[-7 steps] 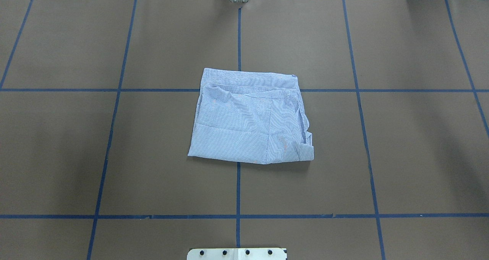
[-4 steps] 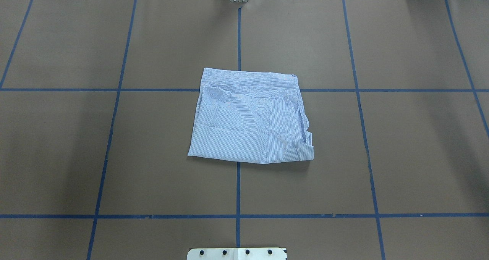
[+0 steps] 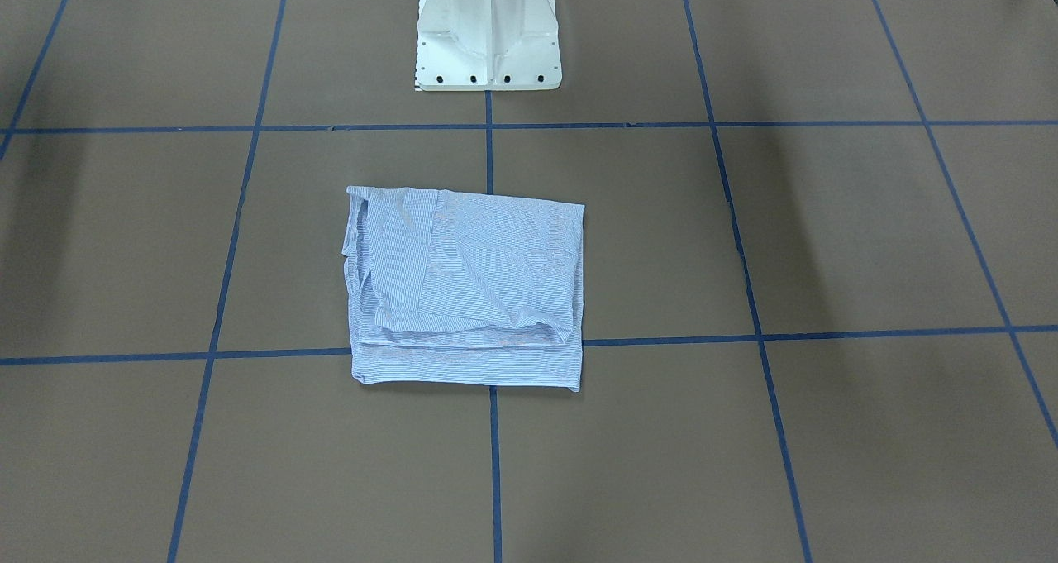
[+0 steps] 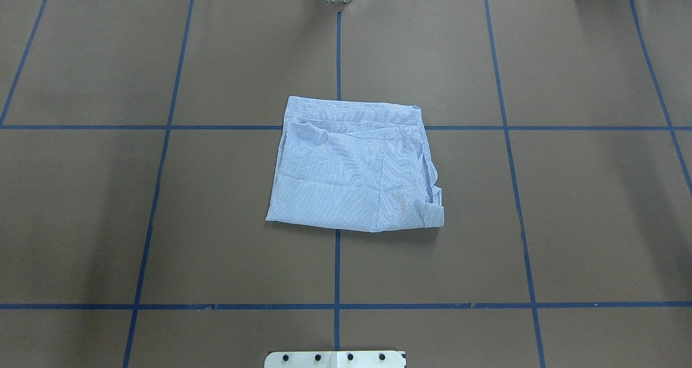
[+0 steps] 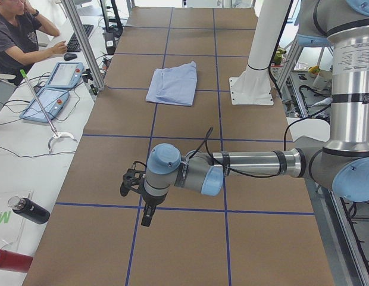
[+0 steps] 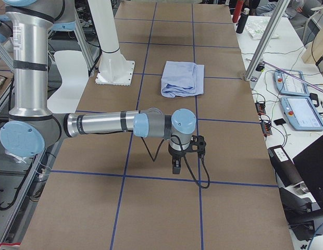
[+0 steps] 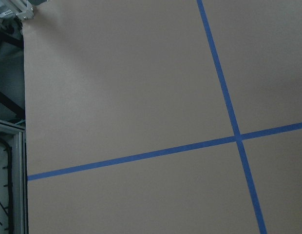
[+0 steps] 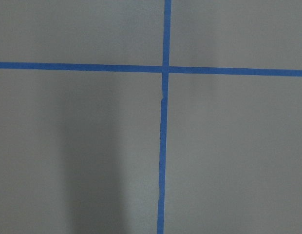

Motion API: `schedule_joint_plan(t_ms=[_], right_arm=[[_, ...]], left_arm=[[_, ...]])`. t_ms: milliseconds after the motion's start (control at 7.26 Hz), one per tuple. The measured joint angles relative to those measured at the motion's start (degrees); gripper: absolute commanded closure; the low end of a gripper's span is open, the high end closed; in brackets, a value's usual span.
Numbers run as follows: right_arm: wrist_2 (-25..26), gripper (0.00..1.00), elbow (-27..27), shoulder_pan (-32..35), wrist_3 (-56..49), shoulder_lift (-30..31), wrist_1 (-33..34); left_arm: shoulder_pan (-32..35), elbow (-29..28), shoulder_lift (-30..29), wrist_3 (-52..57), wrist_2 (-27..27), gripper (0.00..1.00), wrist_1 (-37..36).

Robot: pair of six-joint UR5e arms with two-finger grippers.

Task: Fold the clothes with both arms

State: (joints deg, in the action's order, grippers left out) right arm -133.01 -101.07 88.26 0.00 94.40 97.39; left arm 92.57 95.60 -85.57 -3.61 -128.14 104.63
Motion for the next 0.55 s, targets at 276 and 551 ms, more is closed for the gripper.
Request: schedule_joint_plan(t_ms=[276, 551], right_arm=[[-0.03, 0.00, 0.15, -0.02, 0.28, 0.03, -0.01], [0.02, 0.00, 0.66, -0.02, 0.29, 0.10, 0.02]], left_arm=[[-3.74, 6.72, 0.12, -7.18, -0.49, 0.00, -5.89], [-4.79, 7.61, 0.10, -8.21, -0.75, 0.00, -7.99]])
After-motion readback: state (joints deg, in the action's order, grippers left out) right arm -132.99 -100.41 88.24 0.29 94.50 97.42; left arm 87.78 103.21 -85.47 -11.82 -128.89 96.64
